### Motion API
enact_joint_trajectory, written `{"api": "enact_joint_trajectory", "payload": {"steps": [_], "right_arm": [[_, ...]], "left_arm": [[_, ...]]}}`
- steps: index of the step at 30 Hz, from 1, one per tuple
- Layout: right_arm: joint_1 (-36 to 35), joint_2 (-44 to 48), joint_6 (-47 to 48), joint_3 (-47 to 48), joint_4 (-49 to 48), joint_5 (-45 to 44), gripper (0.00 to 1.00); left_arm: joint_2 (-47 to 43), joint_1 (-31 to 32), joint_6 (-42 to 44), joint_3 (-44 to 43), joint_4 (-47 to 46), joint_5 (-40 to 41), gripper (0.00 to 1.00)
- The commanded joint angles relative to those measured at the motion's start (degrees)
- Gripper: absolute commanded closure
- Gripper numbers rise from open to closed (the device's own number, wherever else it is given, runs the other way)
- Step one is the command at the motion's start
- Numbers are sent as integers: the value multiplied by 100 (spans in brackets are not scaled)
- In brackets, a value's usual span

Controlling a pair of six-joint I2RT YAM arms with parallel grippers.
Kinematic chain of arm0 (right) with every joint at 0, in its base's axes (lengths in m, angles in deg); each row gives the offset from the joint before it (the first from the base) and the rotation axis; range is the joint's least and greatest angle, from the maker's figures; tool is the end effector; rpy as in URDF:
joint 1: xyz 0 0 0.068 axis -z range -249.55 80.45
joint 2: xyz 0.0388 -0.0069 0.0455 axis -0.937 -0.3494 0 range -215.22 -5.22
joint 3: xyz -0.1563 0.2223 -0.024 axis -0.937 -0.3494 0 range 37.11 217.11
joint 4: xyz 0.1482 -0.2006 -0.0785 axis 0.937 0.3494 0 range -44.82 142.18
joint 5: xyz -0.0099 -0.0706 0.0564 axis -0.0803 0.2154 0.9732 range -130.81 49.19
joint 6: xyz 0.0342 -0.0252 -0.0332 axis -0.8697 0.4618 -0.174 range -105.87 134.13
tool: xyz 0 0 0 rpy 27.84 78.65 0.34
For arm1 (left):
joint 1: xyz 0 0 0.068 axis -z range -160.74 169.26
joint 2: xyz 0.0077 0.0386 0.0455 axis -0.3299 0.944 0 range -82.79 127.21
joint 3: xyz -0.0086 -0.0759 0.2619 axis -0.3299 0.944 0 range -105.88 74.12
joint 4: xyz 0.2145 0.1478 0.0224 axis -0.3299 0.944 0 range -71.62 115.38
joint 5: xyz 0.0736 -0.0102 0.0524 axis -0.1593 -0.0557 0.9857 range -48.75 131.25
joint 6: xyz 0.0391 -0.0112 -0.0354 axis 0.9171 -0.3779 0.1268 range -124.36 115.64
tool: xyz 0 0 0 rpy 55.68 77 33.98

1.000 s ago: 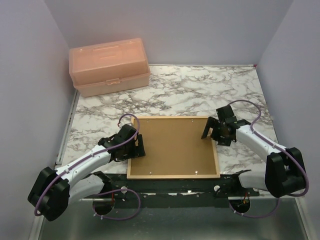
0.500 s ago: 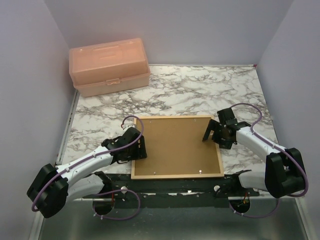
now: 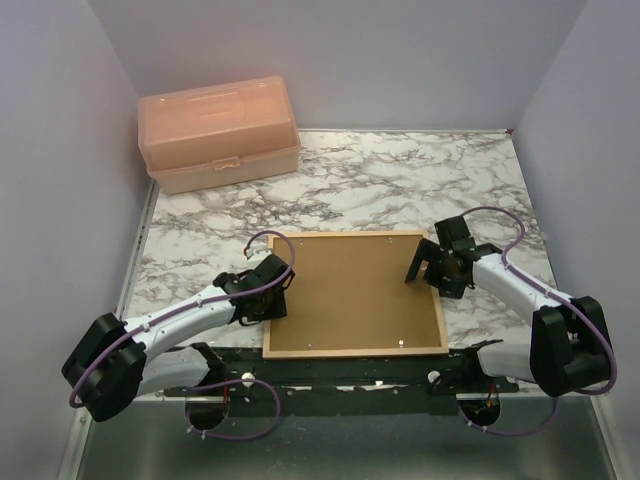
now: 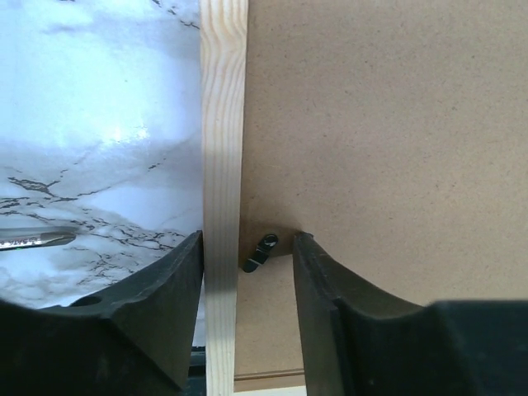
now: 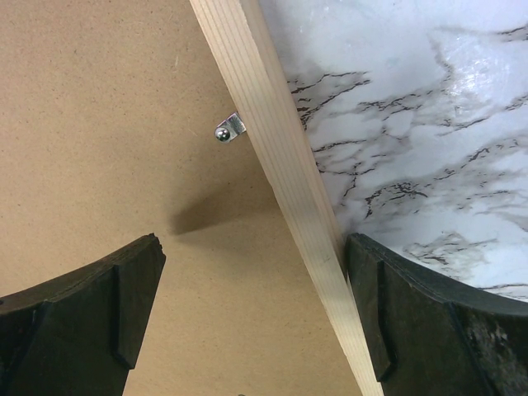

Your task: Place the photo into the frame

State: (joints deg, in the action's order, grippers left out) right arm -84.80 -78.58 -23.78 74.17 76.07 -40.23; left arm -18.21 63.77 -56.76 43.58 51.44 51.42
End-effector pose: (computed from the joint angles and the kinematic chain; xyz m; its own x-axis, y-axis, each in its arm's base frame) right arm 0.2121 0.0581 0.1687 -0.8656 0.4008 -0.3002 0.3359 0.9093 0.2456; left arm 0.1368 -0.1257 0.1641 -0.9086 -0.2004 -0.3663 -0.1295 0.9693 -0.2090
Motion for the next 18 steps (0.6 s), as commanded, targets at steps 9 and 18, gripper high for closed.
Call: {"api": "enact_joint_trajectory", "payload": {"steps": [9,18], "right_arm": [[-20,132,-211,-150,-154,422,0],[-19,284,-265,-151,-104,509,0]], "left_arm": [[490,317,-272,150,-34,-4,99],[176,358,-323,66,258,-1,89]]}}
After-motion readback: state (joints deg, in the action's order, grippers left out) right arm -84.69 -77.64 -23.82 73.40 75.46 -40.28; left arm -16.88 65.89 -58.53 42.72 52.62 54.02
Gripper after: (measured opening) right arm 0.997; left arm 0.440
